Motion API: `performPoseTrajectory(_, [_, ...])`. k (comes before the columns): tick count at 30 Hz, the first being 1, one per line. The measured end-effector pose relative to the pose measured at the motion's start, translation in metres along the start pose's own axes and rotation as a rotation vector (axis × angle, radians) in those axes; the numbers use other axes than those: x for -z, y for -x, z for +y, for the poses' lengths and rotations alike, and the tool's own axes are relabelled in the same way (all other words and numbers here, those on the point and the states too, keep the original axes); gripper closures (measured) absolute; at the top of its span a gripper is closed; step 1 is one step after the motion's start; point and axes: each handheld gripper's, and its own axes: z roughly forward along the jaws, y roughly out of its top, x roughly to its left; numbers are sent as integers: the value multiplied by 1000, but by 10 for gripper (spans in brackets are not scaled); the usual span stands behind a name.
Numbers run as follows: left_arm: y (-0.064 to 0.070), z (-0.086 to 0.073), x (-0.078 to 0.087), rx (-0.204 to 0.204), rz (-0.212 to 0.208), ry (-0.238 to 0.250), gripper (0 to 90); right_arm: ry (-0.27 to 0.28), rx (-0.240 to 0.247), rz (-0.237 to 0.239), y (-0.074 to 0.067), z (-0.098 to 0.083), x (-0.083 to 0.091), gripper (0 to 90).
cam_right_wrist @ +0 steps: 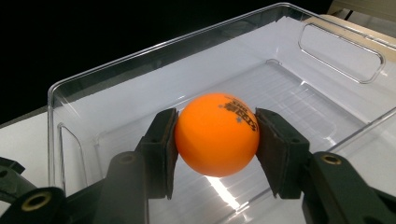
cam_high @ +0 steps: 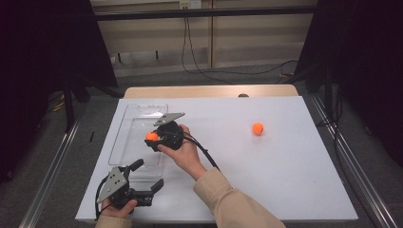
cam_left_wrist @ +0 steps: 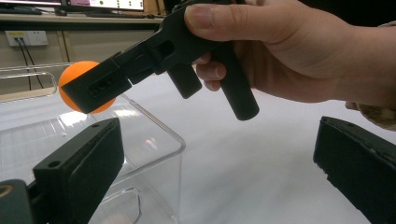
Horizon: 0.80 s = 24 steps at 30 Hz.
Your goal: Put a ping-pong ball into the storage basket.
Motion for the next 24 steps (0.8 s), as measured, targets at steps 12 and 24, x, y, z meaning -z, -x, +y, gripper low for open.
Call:
performPoseTrajectory(12, [0, 0, 0, 7, 0, 1, 16, -7, 3, -1, -1, 1, -3, 507])
performPoseTrajectory(24, [1, 0, 0, 8, 1, 1, 16, 9, -3, 22, -2, 1, -2, 456])
